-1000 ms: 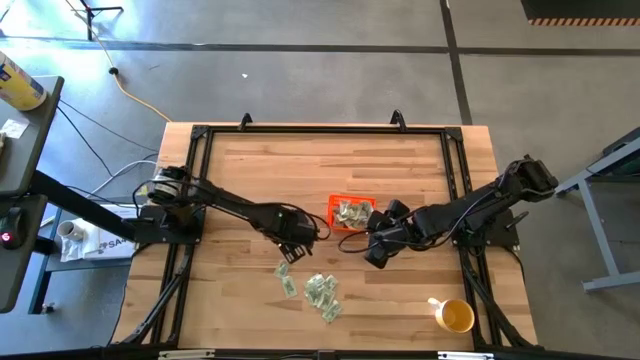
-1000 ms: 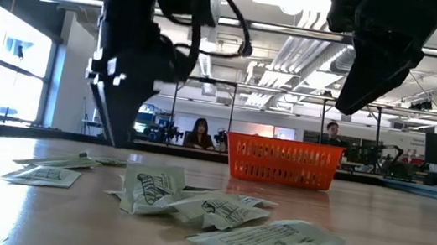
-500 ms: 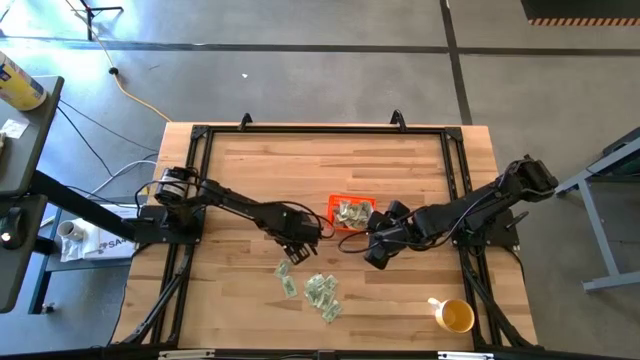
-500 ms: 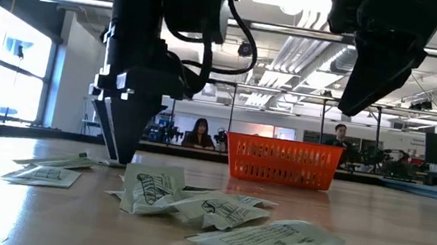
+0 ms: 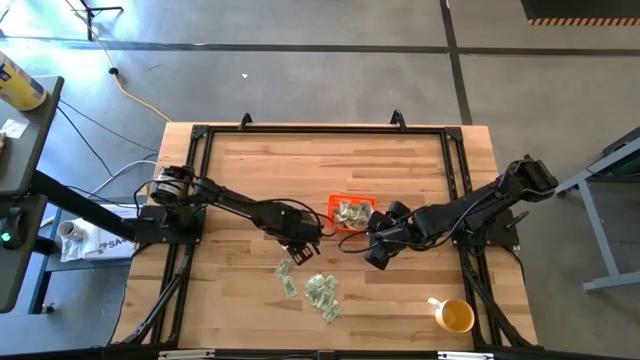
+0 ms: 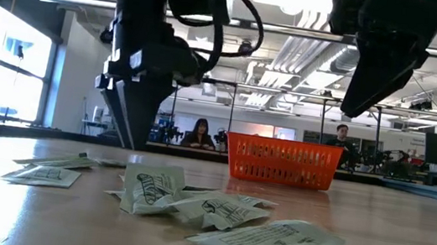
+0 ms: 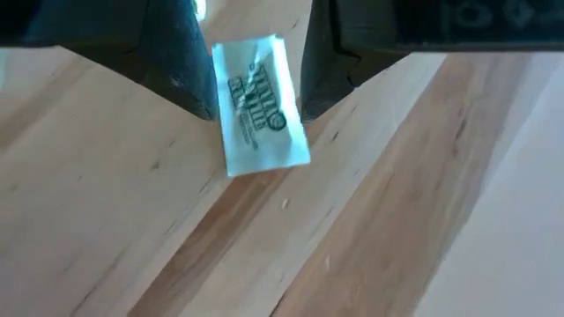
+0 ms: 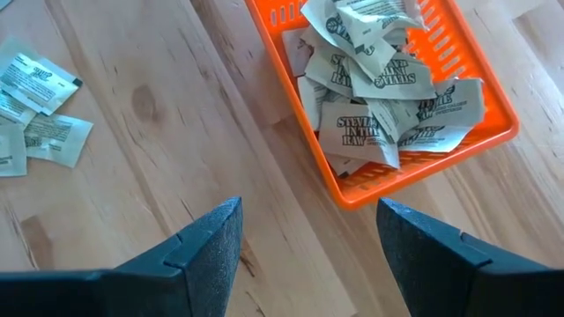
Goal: Pick and place Stevia / Truvia into bins
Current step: Put the white stevia packet into the orange bin
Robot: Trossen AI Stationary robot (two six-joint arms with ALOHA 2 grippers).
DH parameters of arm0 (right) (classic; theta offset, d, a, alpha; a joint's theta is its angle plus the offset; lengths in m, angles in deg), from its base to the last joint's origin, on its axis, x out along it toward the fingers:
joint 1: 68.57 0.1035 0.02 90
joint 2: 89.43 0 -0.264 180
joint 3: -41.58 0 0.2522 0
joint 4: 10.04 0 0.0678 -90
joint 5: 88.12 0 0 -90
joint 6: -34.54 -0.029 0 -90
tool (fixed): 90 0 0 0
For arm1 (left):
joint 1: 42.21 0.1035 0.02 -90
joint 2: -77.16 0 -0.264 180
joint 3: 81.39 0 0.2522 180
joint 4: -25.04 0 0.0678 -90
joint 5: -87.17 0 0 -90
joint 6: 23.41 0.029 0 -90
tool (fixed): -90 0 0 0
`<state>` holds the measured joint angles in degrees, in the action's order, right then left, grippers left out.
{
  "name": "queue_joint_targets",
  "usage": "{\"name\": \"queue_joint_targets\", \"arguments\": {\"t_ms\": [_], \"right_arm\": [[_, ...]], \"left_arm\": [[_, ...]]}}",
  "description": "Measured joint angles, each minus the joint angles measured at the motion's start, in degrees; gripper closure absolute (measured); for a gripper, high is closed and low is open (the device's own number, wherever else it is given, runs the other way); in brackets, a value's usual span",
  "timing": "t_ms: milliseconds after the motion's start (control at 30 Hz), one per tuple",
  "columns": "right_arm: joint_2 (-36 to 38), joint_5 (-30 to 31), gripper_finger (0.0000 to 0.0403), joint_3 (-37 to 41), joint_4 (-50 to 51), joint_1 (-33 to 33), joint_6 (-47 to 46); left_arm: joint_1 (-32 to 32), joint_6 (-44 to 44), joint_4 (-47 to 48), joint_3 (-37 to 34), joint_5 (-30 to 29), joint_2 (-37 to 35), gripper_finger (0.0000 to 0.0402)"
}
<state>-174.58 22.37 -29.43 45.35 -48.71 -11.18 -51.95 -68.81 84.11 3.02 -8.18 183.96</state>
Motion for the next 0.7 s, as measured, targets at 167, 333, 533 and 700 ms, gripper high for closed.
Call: {"name": "queue_joint_targets", "arguments": {"t_ms": [167,333,533,700], "right_arm": [[-0.01,0.0,0.0151,0.0,0.32,0.0,-0.76],[-0.02,-0.35,0.0151,0.04,1.06,-0.35,-0.76],[-0.02,-0.28,0.0151,0.04,1.44,-1.16,-0.96],[-0.02,1.84,0.0151,0.04,1.63,-0.68,-2.37]], "left_arm": [[-0.01,1.1,-1.2,-0.14,-0.09,1.44,0.0191],[0.0,2.6,-1.72,-0.22,-0.76,2.52,0.0199],[0.43,4.84,-1.9,-0.24,-2.15,2.43,0.0248],[1.98,4.86,-2.15,-0.24,-7.74,2.43,0.0318]]}}
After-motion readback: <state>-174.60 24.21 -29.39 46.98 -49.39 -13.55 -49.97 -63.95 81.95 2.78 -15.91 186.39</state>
